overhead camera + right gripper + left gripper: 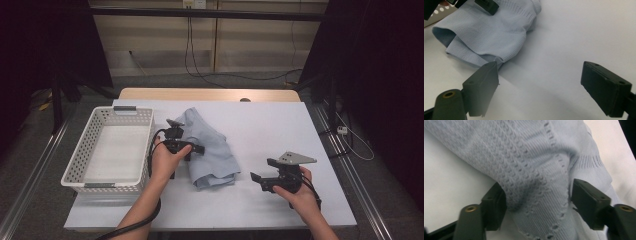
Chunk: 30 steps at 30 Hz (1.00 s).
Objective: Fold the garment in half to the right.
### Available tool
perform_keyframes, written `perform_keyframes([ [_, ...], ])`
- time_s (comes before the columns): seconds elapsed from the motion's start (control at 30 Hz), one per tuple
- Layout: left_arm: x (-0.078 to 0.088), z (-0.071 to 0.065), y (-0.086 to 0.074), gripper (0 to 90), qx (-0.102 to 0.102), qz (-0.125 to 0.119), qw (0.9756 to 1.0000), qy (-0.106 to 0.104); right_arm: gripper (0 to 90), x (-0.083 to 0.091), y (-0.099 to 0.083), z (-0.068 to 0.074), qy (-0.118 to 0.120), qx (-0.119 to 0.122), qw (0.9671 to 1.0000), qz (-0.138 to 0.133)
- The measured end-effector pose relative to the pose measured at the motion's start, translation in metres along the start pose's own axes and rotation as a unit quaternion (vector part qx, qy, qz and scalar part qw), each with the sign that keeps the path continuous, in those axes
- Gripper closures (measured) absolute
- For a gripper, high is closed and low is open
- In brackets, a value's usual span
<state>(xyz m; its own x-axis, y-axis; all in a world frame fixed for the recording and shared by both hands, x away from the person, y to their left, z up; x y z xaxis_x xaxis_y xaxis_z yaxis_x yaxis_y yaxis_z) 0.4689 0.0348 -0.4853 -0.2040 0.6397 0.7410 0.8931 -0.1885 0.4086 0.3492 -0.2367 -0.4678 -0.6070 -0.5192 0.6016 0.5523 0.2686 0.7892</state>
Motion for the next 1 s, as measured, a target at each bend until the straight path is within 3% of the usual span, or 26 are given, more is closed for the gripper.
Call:
perform_keyframes([
  [0.13, -0.001, 0.000, 0.000, 30.1, 0.006, -0.005, 0.9999, 0.006, 14.8, 0.001, 0.001, 0.000, -0.001, 0.000, 1.0000, -0.001],
  [0.3, -0.008, -0.006, 0.000, 36.3, -0.007, -0.017, 0.9998, 0.012, 14.8, 0.000, 0.000, 0.000, -0.003, 0.002, 1.0000, 0.000],
  [0.33, -0.009, -0.008, 0.001, 37.5, 0.003, -0.019, 0.9997, 0.014, 14.8, 0.000, 0.000, 0.000, -0.003, 0.004, 1.0000, 0.001],
  [0.47, -0.015, -0.011, 0.002, 49.5, 0.010, -0.017, 0.9998, 0.011, 14.8, -0.001, 0.001, 0.000, -0.003, 0.003, 1.0000, 0.001],
  [0.53, -0.019, -0.013, 0.003, 58.2, 0.030, -0.018, 0.9994, -0.002, 14.8, -0.001, 0.001, 0.000, -0.004, 0.004, 1.0000, 0.001],
  [0.63, -0.021, -0.013, 0.004, 67.6, 0.030, -0.015, 0.9994, -0.005, 14.8, -0.001, 0.001, -0.001, -0.006, 0.004, 1.0000, 0.000],
  [0.77, -0.020, -0.015, 0.006, 72.4, 0.032, -0.013, 0.9993, -0.013, 14.8, -0.001, 0.001, -0.001, -0.005, 0.002, 1.0000, 0.000],
  [0.8, -0.015, -0.016, 0.007, 73.0, 0.046, -0.012, 0.9985, -0.027, 14.8, -0.001, 0.001, -0.001, -0.005, 0.002, 1.0000, 0.000],
  [0.9, -0.007, -0.018, 0.009, 73.3, 0.038, -0.005, 0.9985, -0.038, 14.5, -0.003, 0.000, 0.001, -0.003, 0.001, 1.0000, 0.002],
  [1.0, 0.001, -0.023, 0.013, 73.4, 0.032, 0.013, 0.9989, -0.033, 14.1, -0.004, 0.000, 0.002, 0.000, 0.003, 1.0000, 0.003],
])
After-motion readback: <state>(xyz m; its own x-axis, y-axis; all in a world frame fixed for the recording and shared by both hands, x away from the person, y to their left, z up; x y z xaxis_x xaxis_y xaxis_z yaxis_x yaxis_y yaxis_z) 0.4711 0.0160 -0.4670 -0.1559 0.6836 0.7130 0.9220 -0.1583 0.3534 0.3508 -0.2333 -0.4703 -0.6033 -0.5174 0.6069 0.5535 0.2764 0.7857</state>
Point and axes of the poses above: each handheld gripper's, and its own axes: x roughly backward along the jaws, y roughly out of its top, z roughly to its left, the point moved 6 cm from there along -x, roughly forward along the jaws, and after that the axes turned 4 degrees about z, right-handed, at the moved point
